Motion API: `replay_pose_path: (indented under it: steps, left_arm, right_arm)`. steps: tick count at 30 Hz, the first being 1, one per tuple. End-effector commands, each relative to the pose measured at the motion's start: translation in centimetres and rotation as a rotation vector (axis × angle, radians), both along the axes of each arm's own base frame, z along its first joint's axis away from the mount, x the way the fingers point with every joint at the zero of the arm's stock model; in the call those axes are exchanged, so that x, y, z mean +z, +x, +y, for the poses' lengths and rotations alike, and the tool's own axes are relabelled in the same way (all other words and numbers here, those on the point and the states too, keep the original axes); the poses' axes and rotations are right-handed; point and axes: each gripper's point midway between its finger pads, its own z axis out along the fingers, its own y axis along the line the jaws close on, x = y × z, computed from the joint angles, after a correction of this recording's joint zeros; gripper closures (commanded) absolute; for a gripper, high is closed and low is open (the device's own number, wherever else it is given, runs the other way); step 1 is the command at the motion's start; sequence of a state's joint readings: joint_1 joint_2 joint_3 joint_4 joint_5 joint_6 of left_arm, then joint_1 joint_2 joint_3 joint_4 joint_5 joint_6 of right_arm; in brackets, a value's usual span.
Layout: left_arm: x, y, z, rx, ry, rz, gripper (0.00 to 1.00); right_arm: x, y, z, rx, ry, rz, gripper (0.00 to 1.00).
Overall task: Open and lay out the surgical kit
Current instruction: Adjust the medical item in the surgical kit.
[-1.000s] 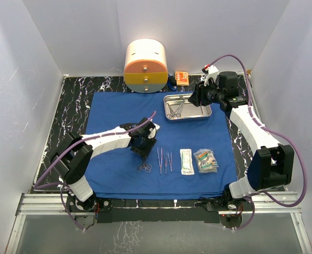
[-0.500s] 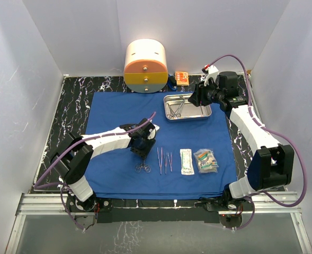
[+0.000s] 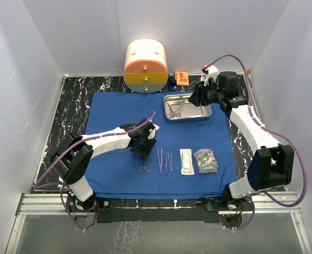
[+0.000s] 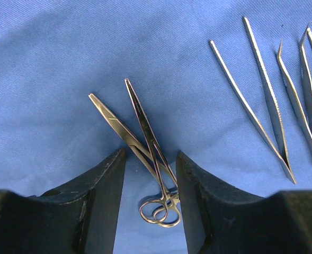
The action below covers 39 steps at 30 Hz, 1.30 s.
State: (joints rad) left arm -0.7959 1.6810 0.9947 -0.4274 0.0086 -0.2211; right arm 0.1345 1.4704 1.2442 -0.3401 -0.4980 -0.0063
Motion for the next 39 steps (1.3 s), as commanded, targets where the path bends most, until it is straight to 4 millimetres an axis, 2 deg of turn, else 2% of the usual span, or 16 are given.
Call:
replay_pose_path:
  steps: [1, 8, 14, 16, 19, 24, 29, 34, 39]
  left_arm:
    - [1.4, -0.4, -0.2, 0.0, -0.02, -0.003, 0.56]
    - [3.9, -0.2, -1.1, -0.032, -0.101, -0.048, 0.51]
    - [6.7, 0.2, -1.3, -0.086, -0.214, -0.093, 0.45]
    - [7.5, 1.4, 0.0, -0.009, -0.265, -0.088, 0.44]
    - [9.2, 4.8, 3.2, 0.156, -0.34, -0.099, 0.43]
    - [12.5, 8.5, 7.2, 0.265, -0.426, -0.16, 0.39]
    - [14.3, 11.7, 12.2, 0.439, -0.486, -0.201, 0.38]
    - [15.3, 13.3, 15.2, 0.579, -0.566, -0.226, 0.37]
    - [15.9, 13.3, 15.8, 0.601, -0.6, -0.255, 0.36]
  right_arm:
    - [1.1, 0.2, -0.2, 0.003, 0.002, -0.045, 0.6]
    - [1.4, 0.1, 0.1, 0.052, -0.012, -0.073, 0.61]
    - [0.9, -1.3, 1.6, 0.19, -0.03, -0.086, 0.61]
    - [0.2, -2.2, 2.9, 0.256, -0.053, -0.09, 0.63]
    - [-1.3, -4.6, 5.7, 0.372, -0.113, -0.115, 0.64]
    - [-5.5, -9.8, 11.1, 0.599, -0.171, -0.063, 0.64]
    - [-9.6, -13.6, 14.9, 0.738, -0.277, -0.062, 0.64]
    - [-11.9, -15.0, 18.1, 0.814, -0.327, -0.065, 0.64]
    - [-13.3, -13.5, 20.0, 0.745, -0.327, -0.013, 0.65]
